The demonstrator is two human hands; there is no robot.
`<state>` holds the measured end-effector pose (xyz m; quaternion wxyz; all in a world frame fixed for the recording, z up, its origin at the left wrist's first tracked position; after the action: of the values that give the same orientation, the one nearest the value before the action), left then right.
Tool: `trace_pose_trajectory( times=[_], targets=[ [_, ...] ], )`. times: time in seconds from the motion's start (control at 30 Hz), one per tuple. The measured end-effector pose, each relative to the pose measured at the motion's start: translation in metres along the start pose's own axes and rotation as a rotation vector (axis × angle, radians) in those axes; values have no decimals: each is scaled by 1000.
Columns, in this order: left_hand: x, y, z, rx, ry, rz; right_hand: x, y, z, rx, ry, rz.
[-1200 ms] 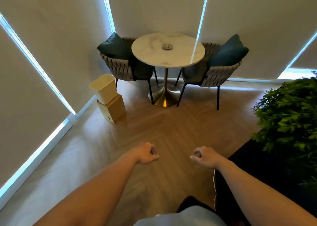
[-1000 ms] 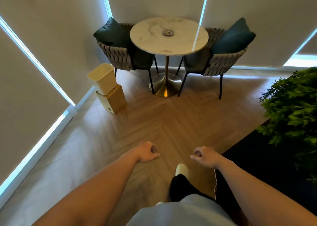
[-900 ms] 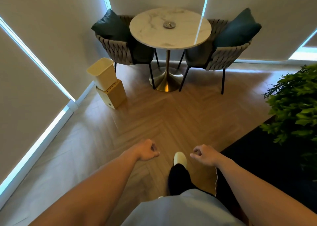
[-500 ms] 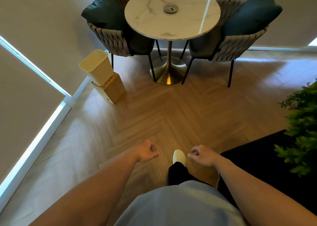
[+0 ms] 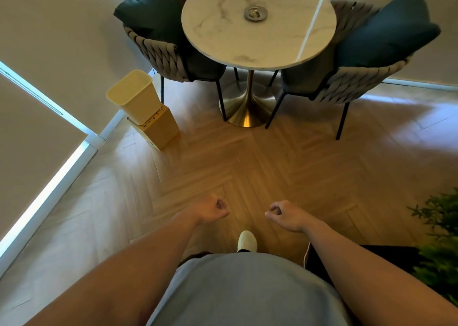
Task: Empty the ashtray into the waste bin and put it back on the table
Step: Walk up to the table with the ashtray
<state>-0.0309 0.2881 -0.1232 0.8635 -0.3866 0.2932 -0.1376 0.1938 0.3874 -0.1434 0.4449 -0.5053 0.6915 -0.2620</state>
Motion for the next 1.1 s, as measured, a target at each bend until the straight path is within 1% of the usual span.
trace_pose_trajectory(
  times=[0.1, 0.4, 0.63, 0.83, 0.93, 1.1],
  targets=[
    [-10, 12, 9, 4, -4, -6, -20, 8, -2, -15, 1, 16],
    [-60, 56, 28, 6, 42, -24, -71, 38, -11, 15, 36, 22],
    [-131, 110, 42, 85, 87, -34, -129, 83, -39, 46, 56, 58],
    [-195, 153, 45, 107, 121, -53, -175, 122, -74, 57, 85, 111],
    [-221, 169, 47, 128, 145, -82, -192, 136, -89, 59, 96, 124],
    [-254, 191, 49, 161, 157, -76, -218, 156, -110, 63, 101, 124]
  ],
)
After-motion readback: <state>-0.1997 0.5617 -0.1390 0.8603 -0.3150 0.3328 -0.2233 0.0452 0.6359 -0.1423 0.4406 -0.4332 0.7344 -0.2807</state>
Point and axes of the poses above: each hand's wrist, its own y-axis towards the middle knuckle, its own x-axis out of the palm, z = x × y, the point moved 6 cm from there along y, towards the middle knuckle, and after that the axes turned 8 degrees about -z, right-handed, at the moved point
